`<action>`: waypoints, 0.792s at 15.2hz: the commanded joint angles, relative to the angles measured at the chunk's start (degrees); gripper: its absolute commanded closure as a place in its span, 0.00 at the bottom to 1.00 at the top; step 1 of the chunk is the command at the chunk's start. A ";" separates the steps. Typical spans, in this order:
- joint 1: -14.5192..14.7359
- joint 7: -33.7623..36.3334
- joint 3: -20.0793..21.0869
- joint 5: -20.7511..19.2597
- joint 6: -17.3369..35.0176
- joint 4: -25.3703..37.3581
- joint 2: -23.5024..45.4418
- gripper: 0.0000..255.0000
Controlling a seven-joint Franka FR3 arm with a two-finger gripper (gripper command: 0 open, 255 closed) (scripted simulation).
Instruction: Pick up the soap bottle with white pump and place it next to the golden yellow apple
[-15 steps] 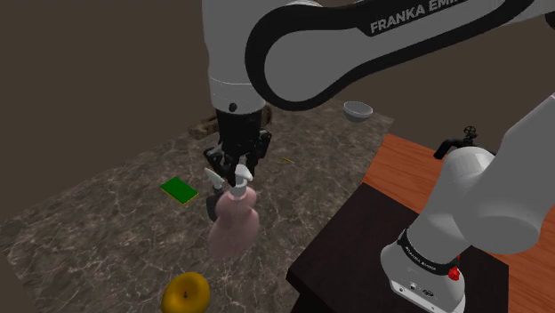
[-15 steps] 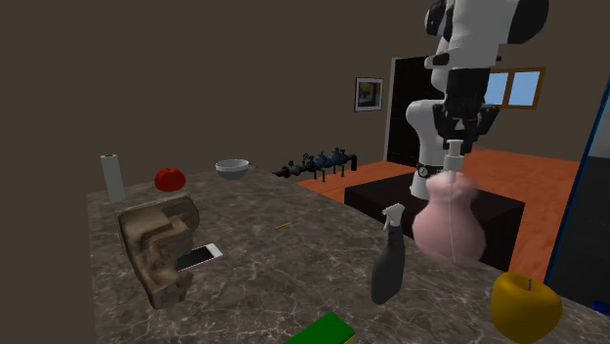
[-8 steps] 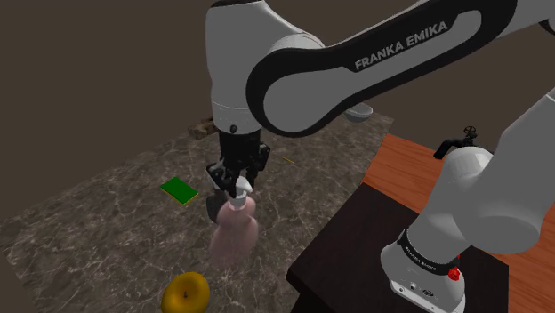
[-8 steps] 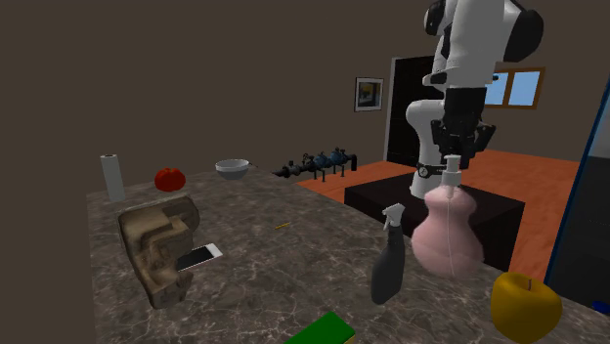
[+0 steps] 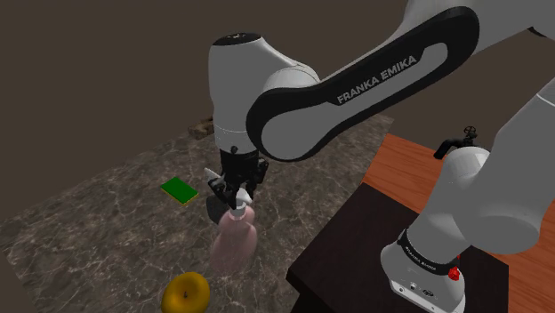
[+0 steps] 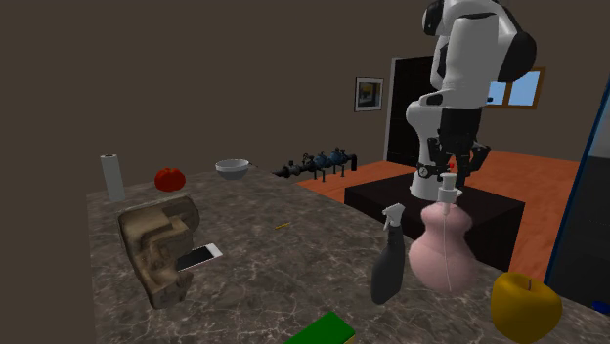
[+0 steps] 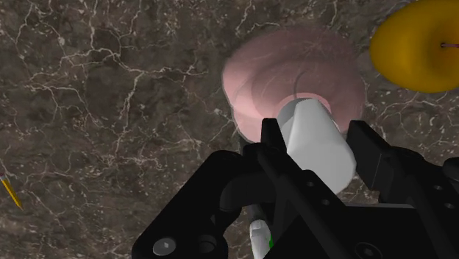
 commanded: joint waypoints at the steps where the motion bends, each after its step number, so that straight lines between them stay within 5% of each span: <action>1: 0.07 0.20 0.11 -0.07 0.87 -0.52 0.25 1.00; 8: 0.07 0.21 0.11 -0.07 0.87 -0.51 0.26 1.00; 9: 0.07 0.20 0.11 -0.07 0.86 -0.51 0.25 0.00; 12: 0.07 0.21 0.11 -0.07 0.86 -0.51 0.25 0.00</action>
